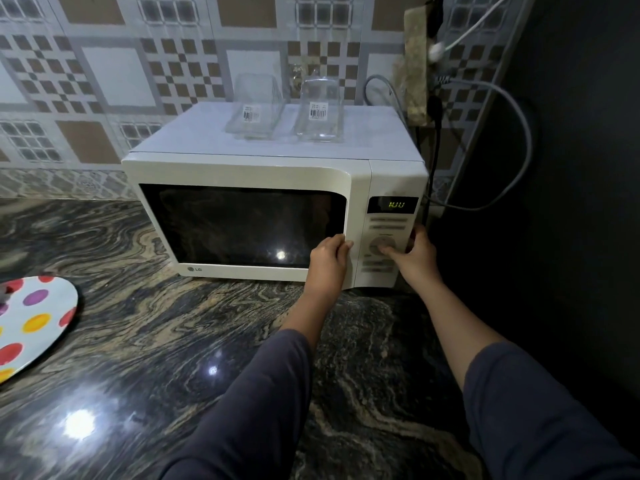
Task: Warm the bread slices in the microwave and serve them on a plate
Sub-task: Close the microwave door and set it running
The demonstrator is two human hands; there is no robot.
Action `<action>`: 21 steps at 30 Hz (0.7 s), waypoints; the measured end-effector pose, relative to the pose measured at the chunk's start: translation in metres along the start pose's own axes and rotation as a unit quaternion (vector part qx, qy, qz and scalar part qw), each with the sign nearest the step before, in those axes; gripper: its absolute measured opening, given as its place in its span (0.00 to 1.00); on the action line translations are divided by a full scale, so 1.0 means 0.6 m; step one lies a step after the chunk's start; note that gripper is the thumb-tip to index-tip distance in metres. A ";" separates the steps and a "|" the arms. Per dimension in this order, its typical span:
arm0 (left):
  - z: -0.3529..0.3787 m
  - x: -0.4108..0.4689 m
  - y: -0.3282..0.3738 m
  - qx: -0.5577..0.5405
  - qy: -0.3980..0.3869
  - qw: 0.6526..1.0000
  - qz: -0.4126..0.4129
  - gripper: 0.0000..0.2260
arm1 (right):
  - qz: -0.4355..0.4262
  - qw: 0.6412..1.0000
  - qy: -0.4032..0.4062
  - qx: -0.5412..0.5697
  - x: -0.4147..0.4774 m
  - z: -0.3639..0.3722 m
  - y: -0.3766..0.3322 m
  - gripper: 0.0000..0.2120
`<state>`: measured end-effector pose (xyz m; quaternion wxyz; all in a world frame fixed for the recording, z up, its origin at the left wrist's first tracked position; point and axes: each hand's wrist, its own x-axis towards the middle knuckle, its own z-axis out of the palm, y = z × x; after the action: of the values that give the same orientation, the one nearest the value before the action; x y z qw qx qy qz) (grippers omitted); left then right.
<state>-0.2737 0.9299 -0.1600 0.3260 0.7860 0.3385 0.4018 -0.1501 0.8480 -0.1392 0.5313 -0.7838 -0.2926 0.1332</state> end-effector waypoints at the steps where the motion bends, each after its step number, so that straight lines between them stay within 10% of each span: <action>1: -0.001 -0.004 0.004 0.015 -0.005 1.000 0.006 0.07 | 0.001 1.000 0.009 -0.012 -0.004 0.003 0.002 0.26; 11: -0.010 -0.116 -0.085 0.218 -0.146 0.962 -0.081 0.19 | 0.066 0.984 -0.040 -0.159 -0.097 0.051 0.140 0.23; 21: 0.005 -0.155 -0.157 0.326 -0.192 0.923 -0.070 0.25 | -0.109 0.887 -0.133 -0.428 -0.117 0.064 0.204 0.26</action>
<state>-0.3380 0.9082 -0.2736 0.1374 0.8852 0.4359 0.0867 -0.1866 0.8025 -0.2731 0.1115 -0.8733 -0.4727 0.0390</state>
